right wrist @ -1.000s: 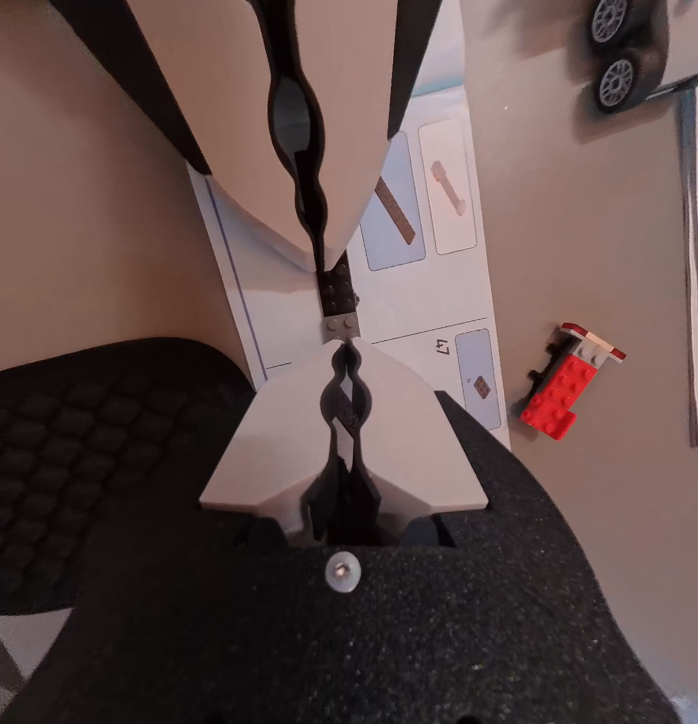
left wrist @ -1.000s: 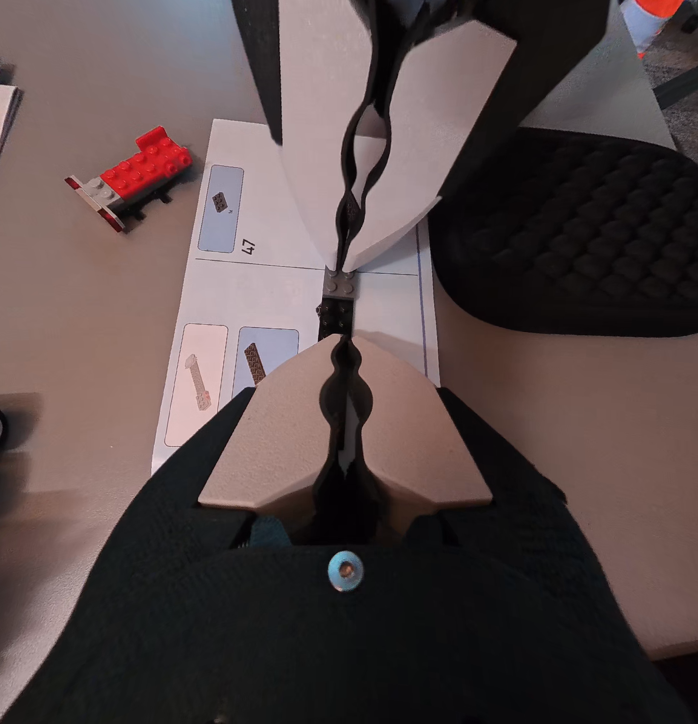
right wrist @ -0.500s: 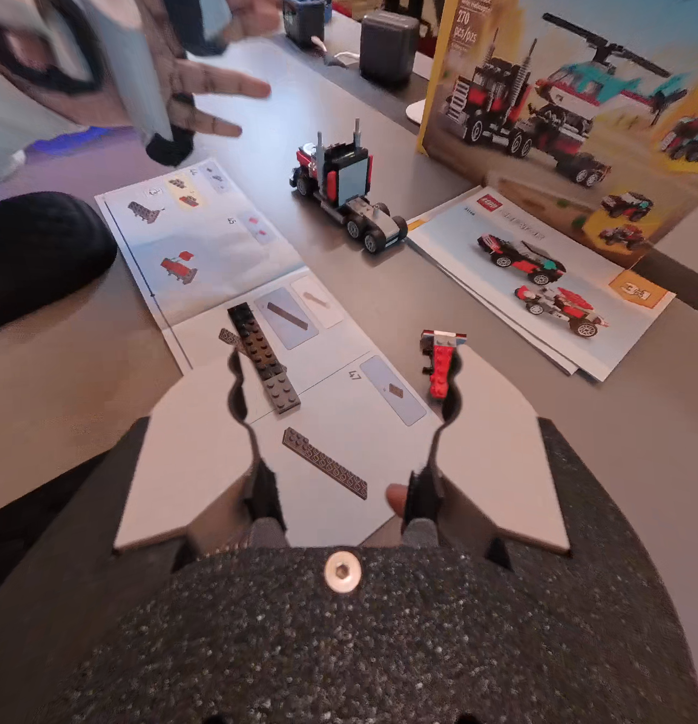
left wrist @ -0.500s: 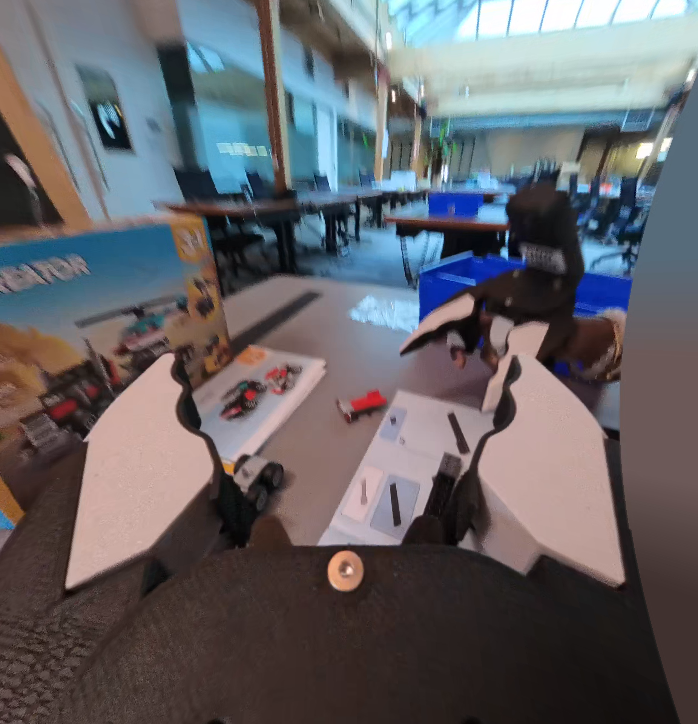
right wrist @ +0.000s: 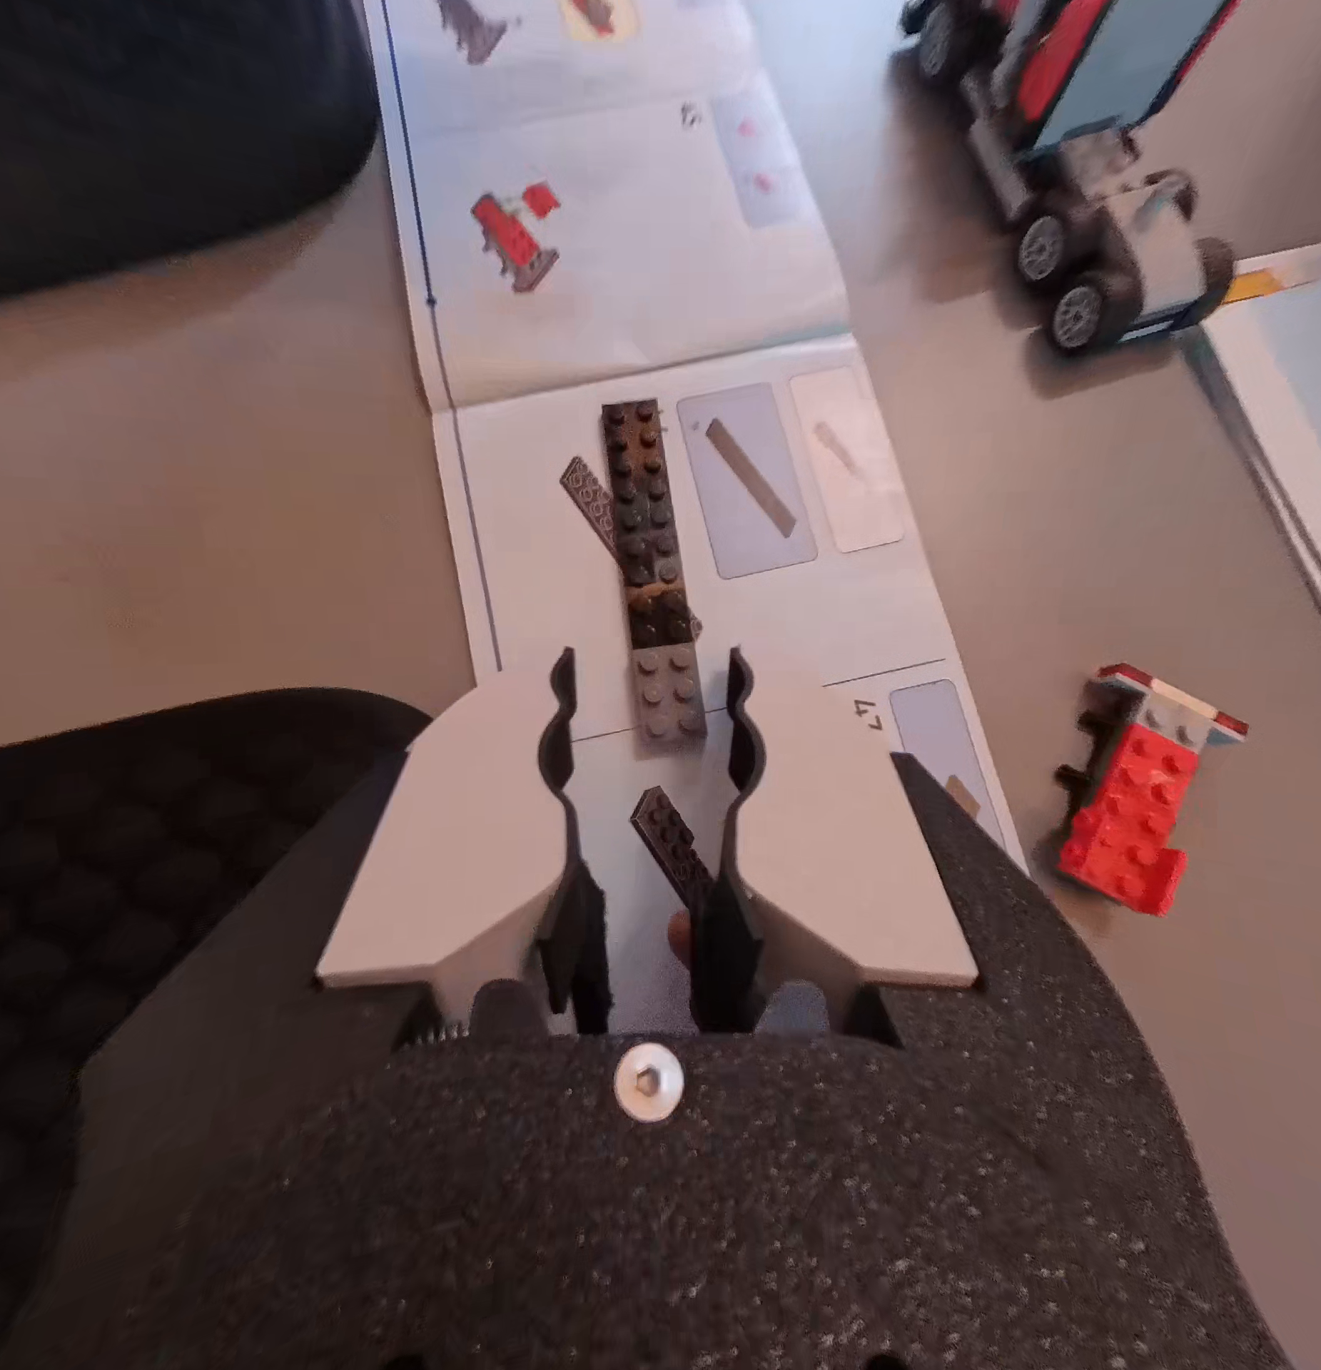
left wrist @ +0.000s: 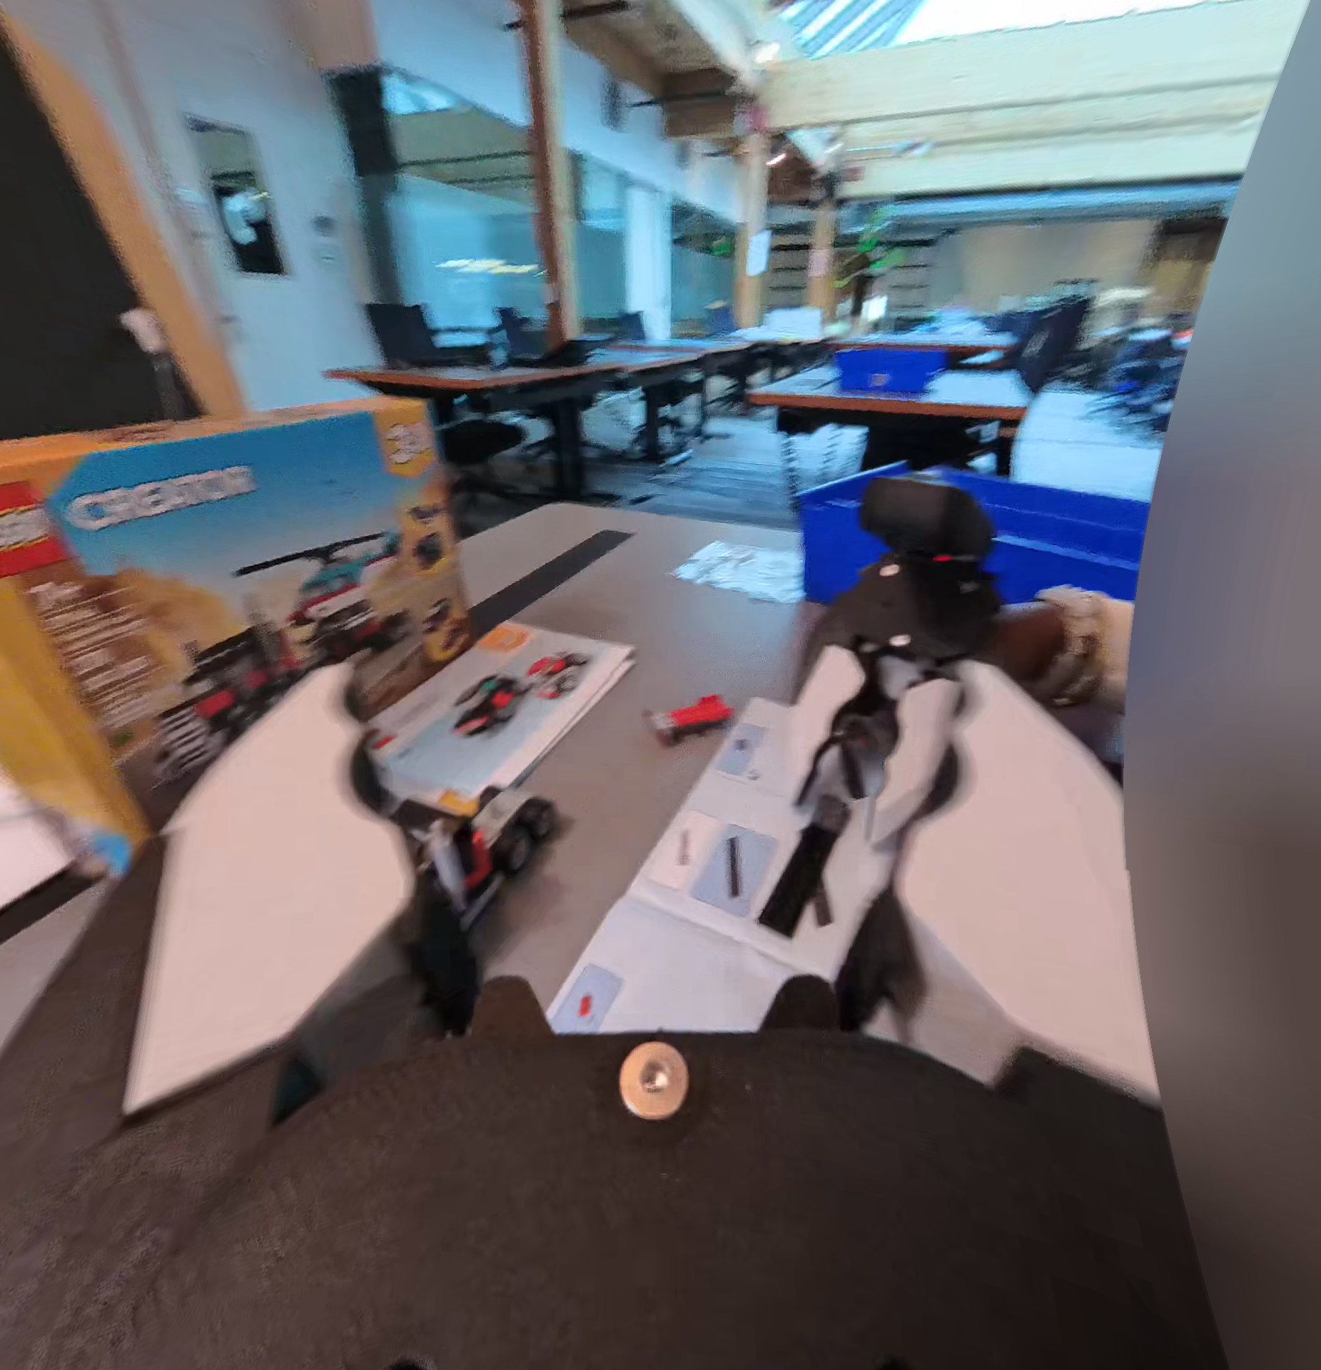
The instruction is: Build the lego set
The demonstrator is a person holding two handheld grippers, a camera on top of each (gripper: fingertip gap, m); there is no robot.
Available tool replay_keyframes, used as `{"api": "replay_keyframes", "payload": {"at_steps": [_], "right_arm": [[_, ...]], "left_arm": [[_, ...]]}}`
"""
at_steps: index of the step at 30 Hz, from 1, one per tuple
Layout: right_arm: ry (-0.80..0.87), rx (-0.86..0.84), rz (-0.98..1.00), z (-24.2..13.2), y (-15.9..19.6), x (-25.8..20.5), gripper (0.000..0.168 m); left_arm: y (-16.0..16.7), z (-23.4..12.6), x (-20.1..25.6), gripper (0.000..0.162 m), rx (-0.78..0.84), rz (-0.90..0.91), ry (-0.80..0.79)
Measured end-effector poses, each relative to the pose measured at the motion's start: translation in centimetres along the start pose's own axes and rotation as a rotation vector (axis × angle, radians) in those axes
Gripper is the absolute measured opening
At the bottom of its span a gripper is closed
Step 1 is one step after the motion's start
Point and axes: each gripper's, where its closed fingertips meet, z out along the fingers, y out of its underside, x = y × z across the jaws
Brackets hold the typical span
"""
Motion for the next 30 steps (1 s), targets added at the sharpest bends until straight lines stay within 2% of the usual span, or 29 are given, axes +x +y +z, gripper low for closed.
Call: {"api": "replay_keyframes", "payload": {"at_steps": [3,4,6,10,11,12,15,16,18,22,23,24,27,29,30], "right_arm": [[-0.004,-0.016,-0.028,0.5,0.1,0.0,0.025],[-0.015,-0.017,-0.033,0.6,0.1,-0.1,0.017],[-0.008,-0.014,-0.042,0.5,0.1,0.1,0.017],[0.113,0.039,0.031,-0.8,0.1,2.6,0.017],[0.151,0.05,0.07,-1.3,0.2,3.7,0.016],[0.181,0.048,0.106,-1.7,0.5,4.7,0.016],[0.191,0.013,0.174,-2.0,1.3,6.7,0.017],[0.201,-0.001,0.179,-2.0,1.4,7.2,0.017],[0.231,-0.035,0.179,-2.0,1.7,8.5,0.017],[0.309,-0.068,0.169,-2.4,2.5,11.0,0.017],[0.323,-0.057,0.163,-2.7,2.5,11.2,0.022],[0.338,-0.035,0.173,-3.3,2.5,11.2,0.031],[0.335,0.08,0.248,-5.5,2.1,9.9,0.047],[0.305,0.139,0.32,-6.5,2.4,8.1,0.052],[0.273,0.147,0.35,-6.6,2.7,7.1,0.053]], "left_arm": [[1.6,-0.2,-1.1,0.145,-0.103,0.078,-0.09],[1.4,-0.4,-1.1,0.13,-0.093,0.111,-0.094],[0.8,-1.4,-0.1,0.001,-0.059,0.172,-0.038],[1.7,-2.0,1.2,0.001,-0.116,0.007,0.071],[2.4,-2.1,1.1,0.005,-0.144,-0.01,0.061],[3.2,-2.1,0.7,0.022,-0.168,-0.017,0.035],[5.4,-1.9,-0.1,0.112,-0.244,-0.061,-0.035],[6.1,-1.7,-0.1,0.133,-0.275,-0.091,-0.045],[7.3,-1.7,0.3,0.141,-0.342,-0.098,-0.039],[8.7,-1.7,0.3,0.141,-0.413,-0.001,-0.047],[8.8,-1.7,0.3,0.139,-0.42,0.006,-0.043],[9.0,-1.6,0.4,0.131,-0.421,0.006,-0.03],[9.3,-1.4,1.2,0.093,-0.436,0.007,0.04],[9.6,-1.0,2.0,0.073,-0.451,0.02,0.086],[9.8,-0.6,2.2,0.07,-0.459,0.027,0.099]]}}
